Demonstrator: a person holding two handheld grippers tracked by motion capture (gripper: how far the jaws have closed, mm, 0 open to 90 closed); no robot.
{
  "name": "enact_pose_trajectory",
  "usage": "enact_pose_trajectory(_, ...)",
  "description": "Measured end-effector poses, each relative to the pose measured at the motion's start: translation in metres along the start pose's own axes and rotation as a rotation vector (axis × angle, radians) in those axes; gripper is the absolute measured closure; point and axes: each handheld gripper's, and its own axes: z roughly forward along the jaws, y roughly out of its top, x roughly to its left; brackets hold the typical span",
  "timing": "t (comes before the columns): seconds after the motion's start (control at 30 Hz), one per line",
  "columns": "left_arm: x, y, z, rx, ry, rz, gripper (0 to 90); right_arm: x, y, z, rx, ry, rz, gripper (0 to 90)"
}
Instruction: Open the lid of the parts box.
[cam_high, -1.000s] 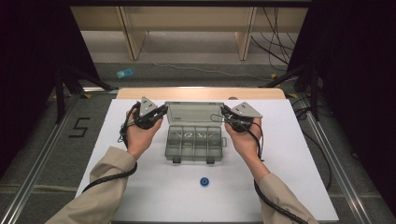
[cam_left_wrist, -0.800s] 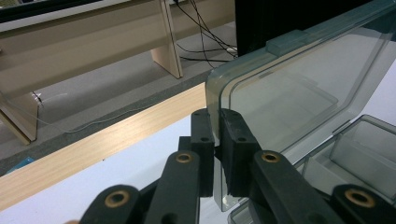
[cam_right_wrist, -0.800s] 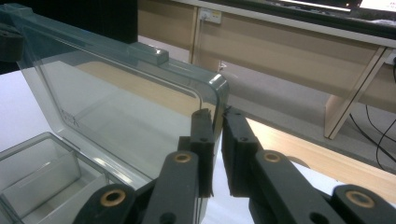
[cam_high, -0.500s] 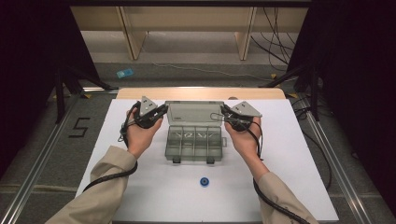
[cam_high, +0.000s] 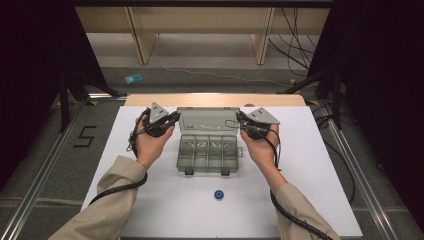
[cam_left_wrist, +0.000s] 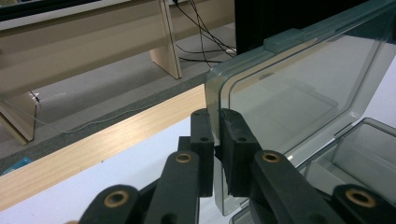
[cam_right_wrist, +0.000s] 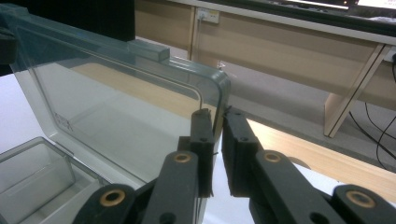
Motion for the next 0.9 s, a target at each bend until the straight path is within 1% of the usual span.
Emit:
enact_pose_trajectory(0.03, 0.0002, 0.0001, 0.0005, 0.000, 0.001, 0.001, 83.7, 0.0009, 0.0000, -0.0003, 0.012, 0.001, 0.012, 83.9)
enact_pose_trajectory(0.1, 0.0005, 0.0001, 0.0010, -0.001, -0.001, -0.004, 83.7, 0.0013, -0.0001, 0.0000, 0.015, 0.002, 0.019, 84.0)
enact_pose_trajectory(0.13, 0.0006, 0.0000, 0.0010, -0.001, -0.002, -0.005, 83.7, 0.0000, -0.0002, 0.0009, -0.001, -0.010, 0.002, 83.9)
enact_pose_trajectory(0.2, 0.0006, 0.0000, 0.0011, -0.001, -0.002, -0.005, 83.6, -0.0002, -0.0003, 0.0013, 0.002, -0.009, 0.001, 83.9)
enact_pose_trajectory(0.23, 0.0007, 0.0000, 0.0011, -0.001, -0.002, -0.005, 83.6, -0.0006, -0.0003, 0.0017, 0.002, 0.001, 0.001, 83.9)
enact_pose_trajectory(0.33, 0.0011, -0.0001, 0.0013, 0.001, -0.003, -0.005, 83.6, -0.0008, -0.0002, 0.0024, 0.005, -0.007, 0.002, 83.9)
enact_pose_trajectory(0.37, 0.0012, 0.0000, 0.0016, 0.000, -0.003, -0.007, 83.6, -0.0001, -0.0002, 0.0025, 0.012, -0.003, 0.014, 84.0)
enact_pose_trajectory(0.5, 0.0017, 0.0002, 0.0029, 0.001, 0.000, -0.008, 83.5, 0.0000, -0.0006, 0.0037, 0.014, 0.003, 0.022, 84.0)
enact_pose_trajectory(0.57, 0.0018, 0.0002, 0.0037, -0.001, 0.000, -0.011, 83.5, -0.0013, -0.0004, 0.0038, 0.011, -0.008, 0.006, 84.0)
enact_pose_trajectory(0.6, 0.0018, 0.0002, 0.0040, -0.002, 0.000, -0.013, 83.5, -0.0009, -0.0008, 0.0049, 0.000, -0.014, 0.009, 83.9)
enact_pose_trajectory(0.67, 0.0022, 0.0001, 0.0043, -0.001, 0.000, -0.011, 83.4, -0.0016, -0.0006, 0.0049, 0.011, -0.011, 0.006, 83.9)
enact_pose_trajectory(0.73, 0.0024, 0.0001, 0.0046, 0.000, 0.001, -0.012, 83.4, -0.0016, -0.0006, 0.0052, 0.021, -0.008, 0.012, 83.9)
enact_pose_trajectory(0.83, 0.0027, 0.0000, 0.0053, 0.000, 0.001, -0.014, 83.4, -0.0011, -0.0009, 0.0060, 0.019, -0.005, 0.023, 83.9)
enact_pose_trajectory(0.9, 0.0028, -0.0001, 0.0057, 0.000, 0.001, -0.014, 83.3, -0.0026, -0.0009, 0.0068, 0.013, -0.012, 0.005, 83.9)
